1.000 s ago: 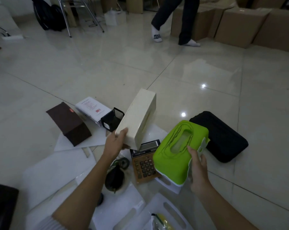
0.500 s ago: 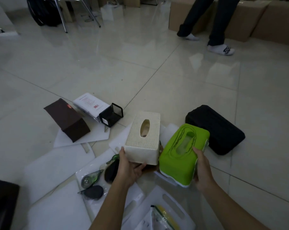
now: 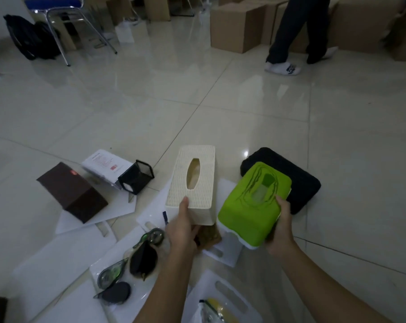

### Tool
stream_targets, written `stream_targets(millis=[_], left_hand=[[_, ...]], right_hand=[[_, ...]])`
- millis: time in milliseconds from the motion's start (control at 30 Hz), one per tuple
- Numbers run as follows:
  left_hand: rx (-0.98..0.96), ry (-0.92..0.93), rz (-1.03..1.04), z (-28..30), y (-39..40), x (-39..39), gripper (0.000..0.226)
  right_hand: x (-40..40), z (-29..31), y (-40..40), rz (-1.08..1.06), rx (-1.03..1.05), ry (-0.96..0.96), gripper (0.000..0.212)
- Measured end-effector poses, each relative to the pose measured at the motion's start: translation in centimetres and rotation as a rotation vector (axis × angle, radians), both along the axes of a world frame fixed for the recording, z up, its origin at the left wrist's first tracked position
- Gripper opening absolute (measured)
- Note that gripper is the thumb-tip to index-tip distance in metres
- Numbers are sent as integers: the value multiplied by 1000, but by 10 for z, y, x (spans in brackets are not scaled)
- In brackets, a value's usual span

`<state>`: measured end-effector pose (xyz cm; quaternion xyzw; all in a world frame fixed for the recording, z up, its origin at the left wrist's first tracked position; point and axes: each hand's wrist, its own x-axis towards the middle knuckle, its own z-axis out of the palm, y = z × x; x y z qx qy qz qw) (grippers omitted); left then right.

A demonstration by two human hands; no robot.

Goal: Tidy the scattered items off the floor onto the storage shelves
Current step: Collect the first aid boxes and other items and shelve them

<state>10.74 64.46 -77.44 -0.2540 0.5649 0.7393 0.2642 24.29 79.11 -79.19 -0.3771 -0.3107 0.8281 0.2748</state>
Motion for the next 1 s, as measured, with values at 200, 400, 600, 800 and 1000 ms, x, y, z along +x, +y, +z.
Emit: stream_targets(millis=[200,400,600,800,1000], left_hand=[[23,149,-141,38,78,-1,72],[174,166,-257,98,160,47,81],[242,142,-470,169,225,128,66],[342,171,-764,236,261,208,85],[455,231,-1014,301,277,273,109]], right_hand=[[7,85,73,-29,8,134,66],[80,168,152,-70,187,86,39],[178,242,173,-272,260,3,36],[277,315,159,-529,315,3,38],[360,381,122,-726,382,-2,47]])
